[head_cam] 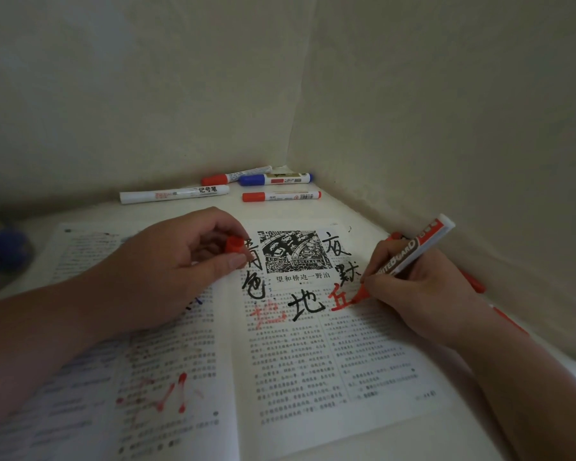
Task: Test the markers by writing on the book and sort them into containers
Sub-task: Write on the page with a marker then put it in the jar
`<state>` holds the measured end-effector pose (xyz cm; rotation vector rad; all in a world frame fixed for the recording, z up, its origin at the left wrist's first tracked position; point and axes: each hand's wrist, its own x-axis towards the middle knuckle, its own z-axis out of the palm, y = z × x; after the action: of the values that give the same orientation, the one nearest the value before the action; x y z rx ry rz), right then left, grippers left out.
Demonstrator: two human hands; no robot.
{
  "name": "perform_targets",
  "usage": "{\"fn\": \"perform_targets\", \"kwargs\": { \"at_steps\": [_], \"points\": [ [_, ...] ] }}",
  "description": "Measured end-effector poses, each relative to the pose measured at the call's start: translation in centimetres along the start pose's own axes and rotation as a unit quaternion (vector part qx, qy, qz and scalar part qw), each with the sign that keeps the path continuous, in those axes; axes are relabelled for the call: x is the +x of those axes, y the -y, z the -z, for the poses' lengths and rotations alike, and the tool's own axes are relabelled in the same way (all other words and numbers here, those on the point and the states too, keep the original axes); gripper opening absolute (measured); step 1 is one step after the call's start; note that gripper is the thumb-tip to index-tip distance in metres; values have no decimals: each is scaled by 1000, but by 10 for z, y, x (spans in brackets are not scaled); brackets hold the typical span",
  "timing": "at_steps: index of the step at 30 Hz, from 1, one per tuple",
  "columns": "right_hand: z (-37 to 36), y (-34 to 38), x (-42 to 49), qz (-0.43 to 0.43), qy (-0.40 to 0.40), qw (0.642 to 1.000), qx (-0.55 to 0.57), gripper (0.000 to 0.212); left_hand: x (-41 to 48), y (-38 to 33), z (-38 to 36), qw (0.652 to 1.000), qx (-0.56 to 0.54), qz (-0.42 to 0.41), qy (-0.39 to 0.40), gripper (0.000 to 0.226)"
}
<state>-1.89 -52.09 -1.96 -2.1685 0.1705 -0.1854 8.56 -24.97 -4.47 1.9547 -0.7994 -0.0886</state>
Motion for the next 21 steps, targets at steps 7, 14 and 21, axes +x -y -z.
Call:
{"fn": "perform_targets", "kwargs": {
  "at_steps": [7, 14, 21],
  "points": [
    [2, -4, -3, 4, 3, 993, 115, 18, 1, 4, 0, 1000, -7, -6, 1, 22],
    [1, -5, -3, 18, 34, 997, 74, 22, 0, 0, 1, 1000, 9, -16, 18, 23],
    [2, -2, -6, -5, 45, 992, 118, 20, -2, -6, 1, 999, 31, -4, 10, 19]
  ]
}}
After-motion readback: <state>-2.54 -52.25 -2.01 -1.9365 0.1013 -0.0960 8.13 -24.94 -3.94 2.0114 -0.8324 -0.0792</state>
